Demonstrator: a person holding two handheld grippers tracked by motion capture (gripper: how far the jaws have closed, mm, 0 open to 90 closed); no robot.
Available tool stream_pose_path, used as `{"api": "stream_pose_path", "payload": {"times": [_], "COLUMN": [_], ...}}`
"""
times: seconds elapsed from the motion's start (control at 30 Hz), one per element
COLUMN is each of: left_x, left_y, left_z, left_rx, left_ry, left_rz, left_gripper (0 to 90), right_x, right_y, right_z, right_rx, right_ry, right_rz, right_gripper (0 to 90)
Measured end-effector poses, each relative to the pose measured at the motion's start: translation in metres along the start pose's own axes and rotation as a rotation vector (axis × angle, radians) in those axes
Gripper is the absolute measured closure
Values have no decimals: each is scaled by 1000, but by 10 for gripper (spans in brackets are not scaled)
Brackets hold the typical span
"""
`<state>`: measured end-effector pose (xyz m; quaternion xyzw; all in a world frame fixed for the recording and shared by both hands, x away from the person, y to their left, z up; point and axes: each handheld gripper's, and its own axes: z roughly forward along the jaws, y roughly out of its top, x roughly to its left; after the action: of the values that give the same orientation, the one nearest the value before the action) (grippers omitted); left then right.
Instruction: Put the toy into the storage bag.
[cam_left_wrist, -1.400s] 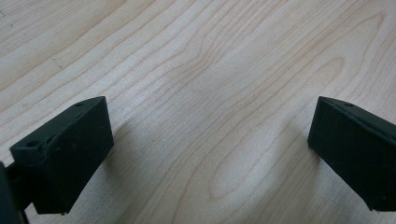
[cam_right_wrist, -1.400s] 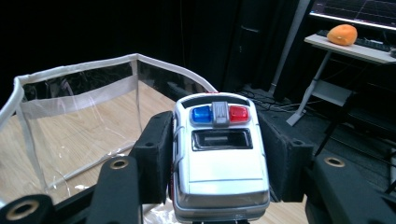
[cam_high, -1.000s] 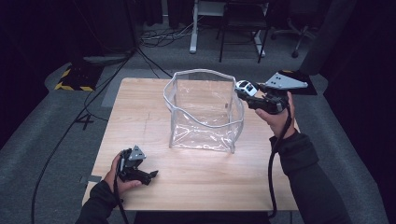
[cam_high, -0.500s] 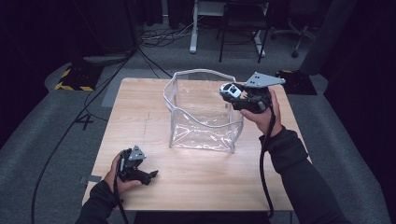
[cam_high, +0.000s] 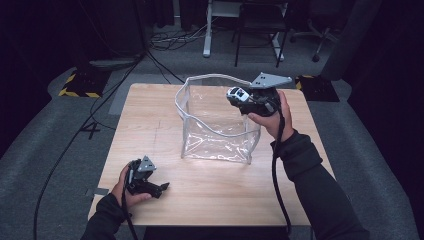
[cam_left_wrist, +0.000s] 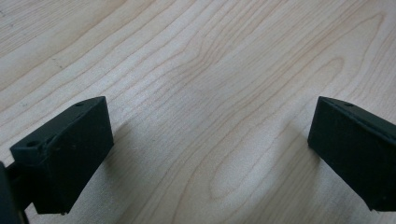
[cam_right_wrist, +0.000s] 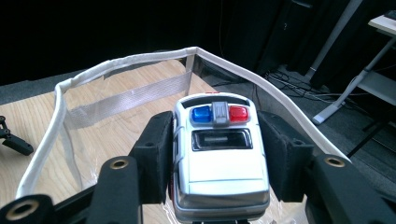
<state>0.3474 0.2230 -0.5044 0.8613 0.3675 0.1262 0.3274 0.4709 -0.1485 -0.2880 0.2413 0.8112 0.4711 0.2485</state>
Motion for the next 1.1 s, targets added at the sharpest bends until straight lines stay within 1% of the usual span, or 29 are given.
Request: {"api": "stream_pose_path", "payload": {"times": [0.03,0.07,0.13,0.2,0.27,0.33,0.37,0.43,0.5,0.57,0.6,0.63,0.67,0.73,0.8,0.87,0.9,1.0,1.1], "left_x": [0,0,0,0,0,0,0,0,0,0,0,0,0,0,0,0,0,0,0], "left_y": [0,0,0,0,0,0,0,0,0,0,0,0,0,0,0,0,0,0,0], "left_z": [0,0,0,0,0,0,0,0,0,0,0,0,0,0,0,0,0,0,0], "left_rx": [0,1,1,0,0,0,0,0,1,0,0,2,1,0,1,1,1,1,6], "left_ry": [0,-5,-3,0,0,-1,-1,0,-5,3,-5,-1,-4,0,-1,-1,-1,-1,-2], "left_rz": [0,-5,-1,-1,0,-1,-1,0,-4,4,-5,0,-4,0,0,1,0,1,5], "left_gripper": [3,3,3,3,3,3,3,3,3,3,3,3,3,3,3,4,4,4,4], "right_x": [0,0,-1,-1,-1,-1,-1,0,2,3,4,4,5,5,6,6,7,7,7], "right_y": [1,2,4,7,8,9,10,12,14,14,13,13,13,13,13,12,12,13,13], "right_z": [2,4,8,12,16,18,22,26,30,35,37,39,41,43,46,49,49,50,52], "right_rx": [6,7,14,26,31,32,49,65,91,113,130,143,154,182,204,232,244,264,296], "right_ry": [3,4,22,23,37,40,49,54,70,75,72,72,79,83,93,95,91,101,100], "right_rz": [-8,-7,5,-2,7,6,2,0,8,0,-3,-12,-14,-26,-26,-25,-33,-40,-43], "right_gripper": [487,487,487,487,487,487,487,487,487,487,487,487,487,487,487,487,487,487,487]}}
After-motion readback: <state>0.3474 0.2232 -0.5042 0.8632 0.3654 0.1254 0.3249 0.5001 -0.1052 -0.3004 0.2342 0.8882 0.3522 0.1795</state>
